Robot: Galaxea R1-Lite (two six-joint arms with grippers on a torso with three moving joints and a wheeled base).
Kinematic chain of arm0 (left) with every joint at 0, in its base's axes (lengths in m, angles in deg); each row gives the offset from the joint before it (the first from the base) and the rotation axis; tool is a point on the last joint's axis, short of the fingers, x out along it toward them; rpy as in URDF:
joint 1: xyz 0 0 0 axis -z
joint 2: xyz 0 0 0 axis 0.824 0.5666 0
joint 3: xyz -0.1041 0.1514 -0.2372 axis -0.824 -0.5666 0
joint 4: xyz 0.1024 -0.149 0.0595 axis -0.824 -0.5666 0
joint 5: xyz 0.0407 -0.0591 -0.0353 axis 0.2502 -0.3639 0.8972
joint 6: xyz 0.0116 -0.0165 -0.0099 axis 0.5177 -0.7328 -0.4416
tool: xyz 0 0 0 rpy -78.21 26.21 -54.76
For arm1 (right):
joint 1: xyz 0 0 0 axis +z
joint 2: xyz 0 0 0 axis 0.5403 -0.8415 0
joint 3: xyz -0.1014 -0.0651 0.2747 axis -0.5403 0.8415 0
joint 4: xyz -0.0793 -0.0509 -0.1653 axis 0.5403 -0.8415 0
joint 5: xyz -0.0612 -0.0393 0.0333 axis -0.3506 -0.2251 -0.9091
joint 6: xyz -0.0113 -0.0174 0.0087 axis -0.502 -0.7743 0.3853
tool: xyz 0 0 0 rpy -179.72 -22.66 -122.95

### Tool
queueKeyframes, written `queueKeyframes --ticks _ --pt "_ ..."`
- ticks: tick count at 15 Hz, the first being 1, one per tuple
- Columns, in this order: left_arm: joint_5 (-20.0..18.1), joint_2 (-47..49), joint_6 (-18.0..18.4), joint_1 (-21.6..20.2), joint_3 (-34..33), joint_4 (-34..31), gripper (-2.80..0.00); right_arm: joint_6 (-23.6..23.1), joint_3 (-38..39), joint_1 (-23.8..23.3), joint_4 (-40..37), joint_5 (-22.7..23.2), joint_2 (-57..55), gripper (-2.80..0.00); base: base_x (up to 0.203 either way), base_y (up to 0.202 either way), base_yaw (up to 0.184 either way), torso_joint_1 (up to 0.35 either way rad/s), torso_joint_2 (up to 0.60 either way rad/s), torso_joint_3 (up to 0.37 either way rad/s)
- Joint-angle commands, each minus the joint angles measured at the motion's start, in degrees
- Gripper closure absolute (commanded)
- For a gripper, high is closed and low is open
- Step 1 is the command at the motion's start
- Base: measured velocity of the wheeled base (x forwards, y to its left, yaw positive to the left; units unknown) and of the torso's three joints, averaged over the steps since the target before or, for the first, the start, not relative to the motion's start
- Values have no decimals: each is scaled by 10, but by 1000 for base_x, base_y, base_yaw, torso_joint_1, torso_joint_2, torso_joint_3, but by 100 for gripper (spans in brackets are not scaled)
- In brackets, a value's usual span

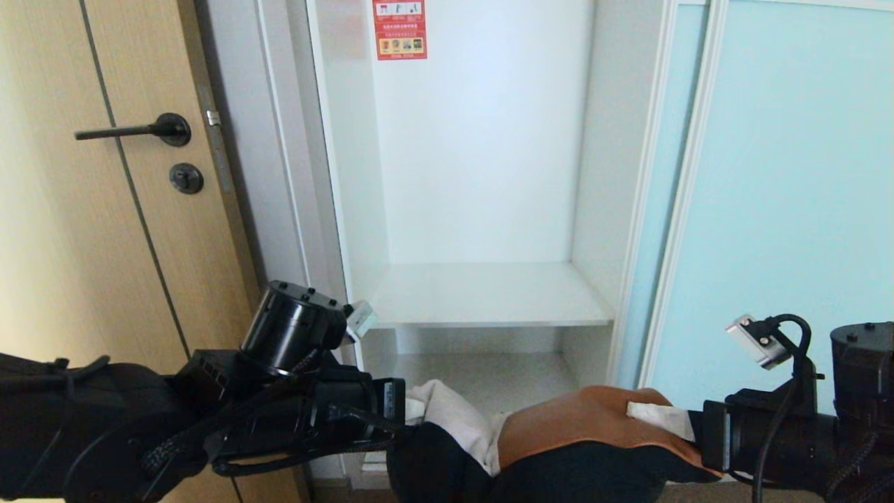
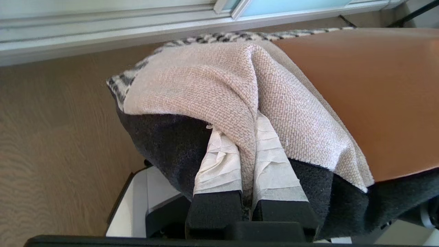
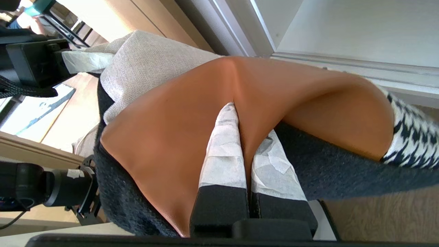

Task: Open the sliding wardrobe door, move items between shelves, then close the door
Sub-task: Place the pillow on the lower shelf

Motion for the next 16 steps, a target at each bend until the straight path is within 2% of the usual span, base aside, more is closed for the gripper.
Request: queueKeyframes --ticks 1,6,16 --pt "-1 4 -3 0 -2 1 0 1 2 1 2 1 -3 0 0 0 0 0 0 0" --pt "-2 22 -5 0 -1 1 0 2 2 1 2 5 -10 0 0 0 0 -1 1 -36" --pt "-3 24 -10 -1 6 2 0 2 2 1 3 6 -15 0 0 0 0 3 3 -188"
